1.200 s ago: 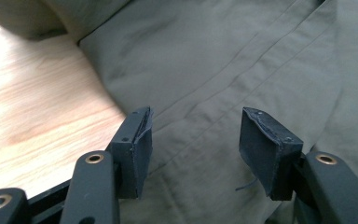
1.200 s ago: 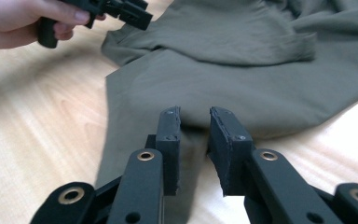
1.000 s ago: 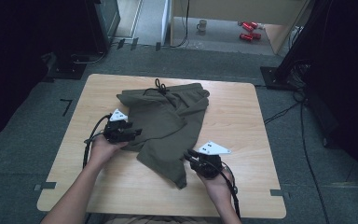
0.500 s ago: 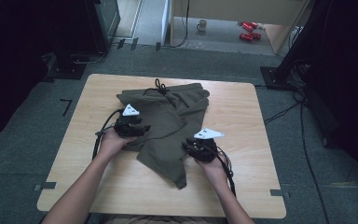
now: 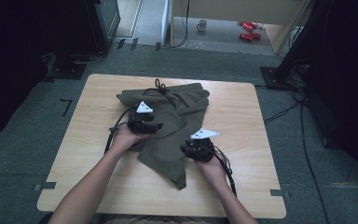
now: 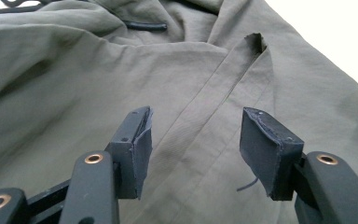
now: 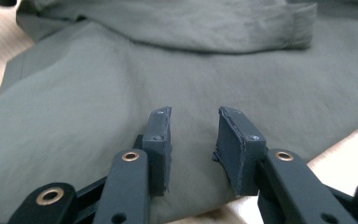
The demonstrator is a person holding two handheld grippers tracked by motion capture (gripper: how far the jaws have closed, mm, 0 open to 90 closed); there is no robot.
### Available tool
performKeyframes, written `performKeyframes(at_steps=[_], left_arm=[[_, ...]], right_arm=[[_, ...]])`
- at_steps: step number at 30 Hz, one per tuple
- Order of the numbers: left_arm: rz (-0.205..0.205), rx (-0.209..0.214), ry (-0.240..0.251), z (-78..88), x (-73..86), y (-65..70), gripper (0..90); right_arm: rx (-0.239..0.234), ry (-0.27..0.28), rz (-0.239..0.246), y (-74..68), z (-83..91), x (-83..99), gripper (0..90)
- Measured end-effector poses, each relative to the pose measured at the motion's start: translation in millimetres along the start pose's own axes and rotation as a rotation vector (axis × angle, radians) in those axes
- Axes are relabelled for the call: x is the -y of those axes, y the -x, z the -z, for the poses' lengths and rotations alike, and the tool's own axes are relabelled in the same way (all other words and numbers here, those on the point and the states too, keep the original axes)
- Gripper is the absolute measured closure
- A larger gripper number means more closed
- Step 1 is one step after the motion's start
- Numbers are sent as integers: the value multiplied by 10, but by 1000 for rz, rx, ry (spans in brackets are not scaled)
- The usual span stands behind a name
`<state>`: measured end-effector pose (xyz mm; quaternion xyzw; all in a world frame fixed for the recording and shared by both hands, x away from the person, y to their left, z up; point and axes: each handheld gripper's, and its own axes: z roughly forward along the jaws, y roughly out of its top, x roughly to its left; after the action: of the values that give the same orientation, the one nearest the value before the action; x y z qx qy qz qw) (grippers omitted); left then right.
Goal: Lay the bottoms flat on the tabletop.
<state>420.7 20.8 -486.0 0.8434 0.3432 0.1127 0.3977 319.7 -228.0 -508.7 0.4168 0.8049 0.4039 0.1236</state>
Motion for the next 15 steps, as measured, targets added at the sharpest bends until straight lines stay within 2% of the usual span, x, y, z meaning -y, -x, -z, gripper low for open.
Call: performKeyframes(at_steps=[5, 9, 13, 15], left_arm=[[-13, 4, -41, -113, -35, 57, 435], [-32, 1, -49, -191, -53, 103, 441], [-35, 10, -47, -263, -45, 120, 445], [-40, 8, -55, -301, -34, 122, 444]], right_arm=[[-3, 3, 0, 4, 6, 55, 638], [-4, 11, -2, 4, 7, 109, 625], [-5, 0, -8, 14, -16, 119, 616], [-8, 13, -11, 22, -23, 129, 615]])
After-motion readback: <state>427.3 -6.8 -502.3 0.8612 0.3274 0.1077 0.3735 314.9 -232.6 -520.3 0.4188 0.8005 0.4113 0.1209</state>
